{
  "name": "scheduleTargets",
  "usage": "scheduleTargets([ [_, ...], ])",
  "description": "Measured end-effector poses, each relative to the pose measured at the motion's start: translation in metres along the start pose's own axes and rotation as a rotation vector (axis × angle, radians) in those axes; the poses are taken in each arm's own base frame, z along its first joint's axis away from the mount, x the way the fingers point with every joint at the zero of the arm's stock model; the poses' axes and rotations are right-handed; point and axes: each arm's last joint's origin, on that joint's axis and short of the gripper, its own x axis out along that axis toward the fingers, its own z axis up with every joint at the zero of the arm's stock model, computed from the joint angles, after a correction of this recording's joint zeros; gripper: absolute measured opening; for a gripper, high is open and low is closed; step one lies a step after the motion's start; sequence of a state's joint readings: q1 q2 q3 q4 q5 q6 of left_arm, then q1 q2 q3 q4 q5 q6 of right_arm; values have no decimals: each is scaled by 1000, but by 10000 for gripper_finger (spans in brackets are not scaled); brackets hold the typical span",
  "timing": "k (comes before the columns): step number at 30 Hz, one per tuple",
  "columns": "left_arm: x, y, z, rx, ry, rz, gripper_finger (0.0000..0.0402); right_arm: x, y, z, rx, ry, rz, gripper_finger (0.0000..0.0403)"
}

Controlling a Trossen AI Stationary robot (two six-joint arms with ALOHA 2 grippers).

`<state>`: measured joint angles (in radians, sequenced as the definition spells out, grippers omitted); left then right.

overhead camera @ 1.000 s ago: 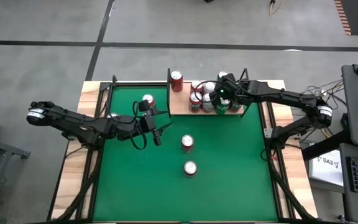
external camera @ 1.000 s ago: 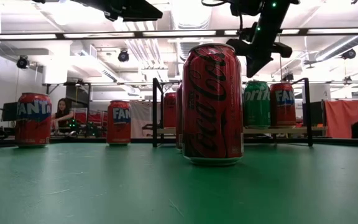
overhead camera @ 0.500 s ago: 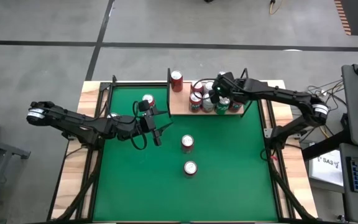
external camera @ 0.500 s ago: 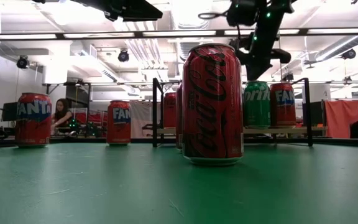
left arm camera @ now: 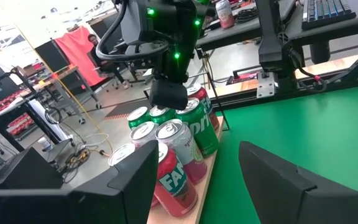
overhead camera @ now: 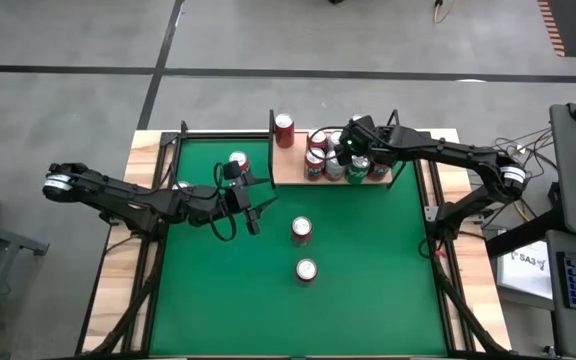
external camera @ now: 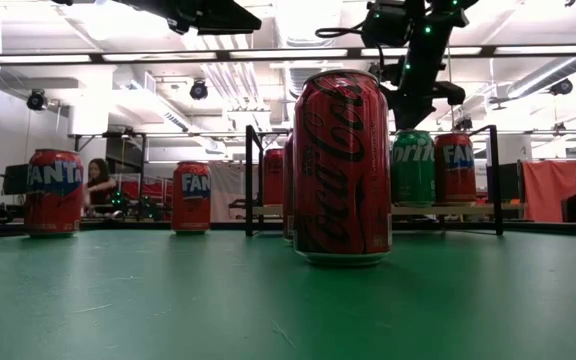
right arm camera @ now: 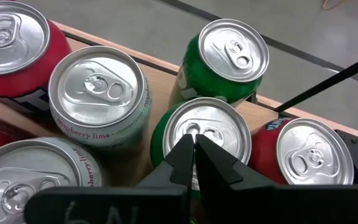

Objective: Place canned beverage on shelf
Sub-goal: Adjust the green soda cans

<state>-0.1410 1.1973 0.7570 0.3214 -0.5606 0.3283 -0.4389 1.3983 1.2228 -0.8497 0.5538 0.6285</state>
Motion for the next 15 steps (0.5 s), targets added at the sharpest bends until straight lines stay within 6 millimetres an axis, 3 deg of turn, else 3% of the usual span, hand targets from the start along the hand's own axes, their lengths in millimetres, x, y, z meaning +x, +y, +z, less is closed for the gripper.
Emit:
scheduleTargets([
  [15,0,0,0,0,0,0,207,-2,5,-1,-4,-5,28,9],
])
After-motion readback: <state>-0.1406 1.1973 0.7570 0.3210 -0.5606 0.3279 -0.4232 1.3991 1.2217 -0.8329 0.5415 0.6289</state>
